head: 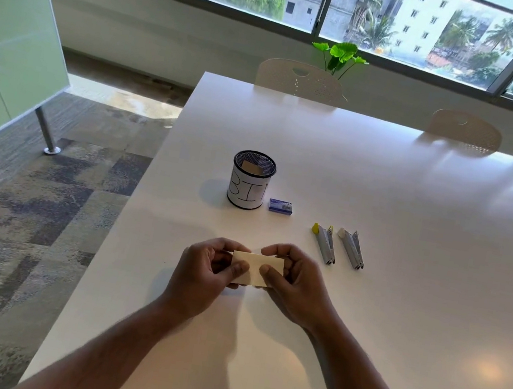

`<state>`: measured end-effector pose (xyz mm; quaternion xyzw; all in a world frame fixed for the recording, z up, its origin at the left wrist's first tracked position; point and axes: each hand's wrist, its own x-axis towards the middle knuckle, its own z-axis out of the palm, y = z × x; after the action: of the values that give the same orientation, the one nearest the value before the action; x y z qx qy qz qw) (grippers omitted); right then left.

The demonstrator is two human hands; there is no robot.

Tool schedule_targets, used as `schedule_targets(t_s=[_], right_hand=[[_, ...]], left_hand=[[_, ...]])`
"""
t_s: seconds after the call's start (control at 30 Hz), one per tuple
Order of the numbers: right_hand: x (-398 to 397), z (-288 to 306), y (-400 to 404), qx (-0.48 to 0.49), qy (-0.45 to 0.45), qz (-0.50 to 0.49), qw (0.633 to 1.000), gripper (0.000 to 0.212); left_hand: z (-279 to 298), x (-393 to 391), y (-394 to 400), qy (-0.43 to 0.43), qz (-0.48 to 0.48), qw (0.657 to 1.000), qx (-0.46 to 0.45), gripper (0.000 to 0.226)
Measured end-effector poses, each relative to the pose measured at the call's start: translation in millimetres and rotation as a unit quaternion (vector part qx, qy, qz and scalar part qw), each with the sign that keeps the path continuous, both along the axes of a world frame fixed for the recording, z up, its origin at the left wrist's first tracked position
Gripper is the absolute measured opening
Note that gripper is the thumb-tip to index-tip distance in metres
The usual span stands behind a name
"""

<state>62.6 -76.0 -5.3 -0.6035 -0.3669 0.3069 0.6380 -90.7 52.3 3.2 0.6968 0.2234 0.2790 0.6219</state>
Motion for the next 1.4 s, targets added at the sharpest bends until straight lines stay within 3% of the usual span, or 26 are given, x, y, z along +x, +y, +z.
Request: schedule_targets(t_s=[0.3, 0.43, 0.57, 0.67, 0.73, 0.83, 0.93, 1.07, 1.4], right_hand=[[-1, 7, -5, -0.012, -0.049, -0.006, 0.999, 0.035], [-2, 8, -5, 0.021, -0.159, -0.069, 0.985, 0.016], [-1, 9, -5, 0.050, -0.305, -0.097, 0.946, 0.021], [-2, 8, -3, 0.042, -0.351, -0.095, 0.930, 0.029], [-3, 8, -3, 0.029, -0.332, -0.087, 0.939, 0.039], [-5, 12, -6, 0.012, -0.190, -0.071, 0.979, 0.050], [-6, 17, -9, 0.016, -0.080, -0.079, 0.993, 0.048], [-8, 20, -6, -0.028, -0.121, -0.093, 0.988, 0.044], [-13, 26, -7, -0.043, -0.095, -0.087, 0.991, 0.035]], left_hand=[[-3, 1, 2, -0.019, 0.008, 1.000, 0.010, 0.020], [-1, 3, 3, -0.041, 0.014, 0.998, -0.038, 0.034], [-1, 3, 5, -0.011, -0.002, 0.999, -0.034, 0.032], [-3, 2, 5, -0.005, 0.009, 1.000, -0.003, 0.023], [-2, 1, 6, -0.013, 0.021, 1.000, -0.007, 0.027], [0, 0, 7, -0.022, 0.039, 0.999, -0.014, 0.028], [0, 0, 6, -0.026, 0.040, 0.999, -0.014, 0.026], [0, -1, 5, -0.024, 0.028, 0.999, -0.009, 0.025], [-1, -3, 6, -0.013, 0.030, 0.999, 0.006, 0.025]])
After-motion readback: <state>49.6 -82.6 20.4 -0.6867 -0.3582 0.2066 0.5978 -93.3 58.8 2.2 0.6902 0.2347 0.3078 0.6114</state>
